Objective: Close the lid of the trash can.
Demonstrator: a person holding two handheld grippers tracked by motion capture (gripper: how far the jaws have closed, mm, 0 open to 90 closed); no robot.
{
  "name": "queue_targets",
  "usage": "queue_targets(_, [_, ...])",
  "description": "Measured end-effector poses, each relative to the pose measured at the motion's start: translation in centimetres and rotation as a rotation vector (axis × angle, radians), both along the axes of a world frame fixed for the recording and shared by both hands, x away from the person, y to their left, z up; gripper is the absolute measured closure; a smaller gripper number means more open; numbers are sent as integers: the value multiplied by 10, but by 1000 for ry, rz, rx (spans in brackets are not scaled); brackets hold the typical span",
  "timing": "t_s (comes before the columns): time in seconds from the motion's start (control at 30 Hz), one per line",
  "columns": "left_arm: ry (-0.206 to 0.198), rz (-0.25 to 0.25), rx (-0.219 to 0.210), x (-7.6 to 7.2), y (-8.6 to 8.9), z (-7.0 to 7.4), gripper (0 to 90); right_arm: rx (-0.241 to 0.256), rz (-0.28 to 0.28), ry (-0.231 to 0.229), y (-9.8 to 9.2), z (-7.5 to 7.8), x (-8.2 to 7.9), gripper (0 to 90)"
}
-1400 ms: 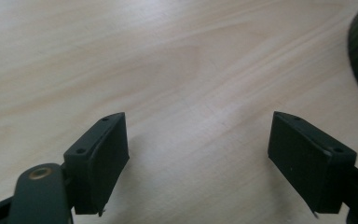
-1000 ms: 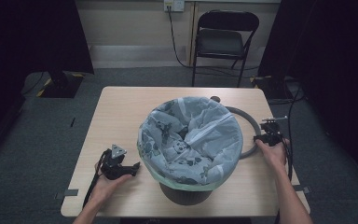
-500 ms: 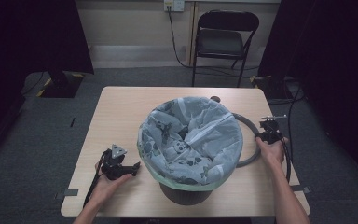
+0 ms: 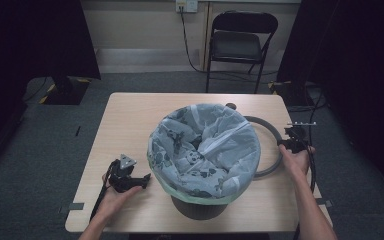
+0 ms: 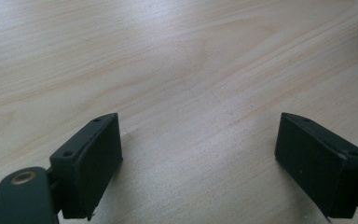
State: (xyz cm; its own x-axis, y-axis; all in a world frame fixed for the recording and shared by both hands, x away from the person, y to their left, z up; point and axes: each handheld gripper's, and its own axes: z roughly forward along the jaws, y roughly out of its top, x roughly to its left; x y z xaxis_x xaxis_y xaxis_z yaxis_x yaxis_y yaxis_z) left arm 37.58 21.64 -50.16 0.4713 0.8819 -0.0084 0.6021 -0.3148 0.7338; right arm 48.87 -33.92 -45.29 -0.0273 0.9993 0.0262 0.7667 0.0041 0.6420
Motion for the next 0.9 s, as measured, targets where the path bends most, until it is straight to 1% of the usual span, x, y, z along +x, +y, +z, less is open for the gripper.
queue_targets(0.03, [1,-2,5,0,0,0,137,-2,-3,-7,1,2,0,796])
queue_targets(0.07, [-2,4,-3,0,0,0,136,7,-4,-18,2,3,0,797])
queue_targets(0.23, [-1,3,-4,0,0,0,136,32,-1,-57,9,14,3,797])
queue_targets(0.3, [-2,3,-4,0,0,0,136,27,-7,-71,11,18,3,797])
queue_targets(0.37, [-1,3,-5,0,0,0,135,32,-17,-87,12,23,4,797])
queue_targets(0.4, [-1,3,-3,0,0,0,136,40,-13,-90,12,26,4,797])
queue_targets(0.47, [-1,2,-4,0,0,0,135,37,-15,-108,13,31,4,798])
queue_targets(0.5, [-1,2,-4,0,0,0,135,46,-14,-114,14,33,3,798])
queue_targets(0.63, [-1,1,-3,0,0,0,135,42,-13,-147,17,43,1,798])
queue_targets(0.77, [-1,2,-4,0,0,0,135,46,-1,-167,21,54,0,798])
queue_targets(0.8, [-2,1,-4,0,0,0,135,53,-1,-174,22,58,0,798])
queue_targets(0.9, [-1,0,-4,0,0,0,135,51,3,-197,24,68,1,798])
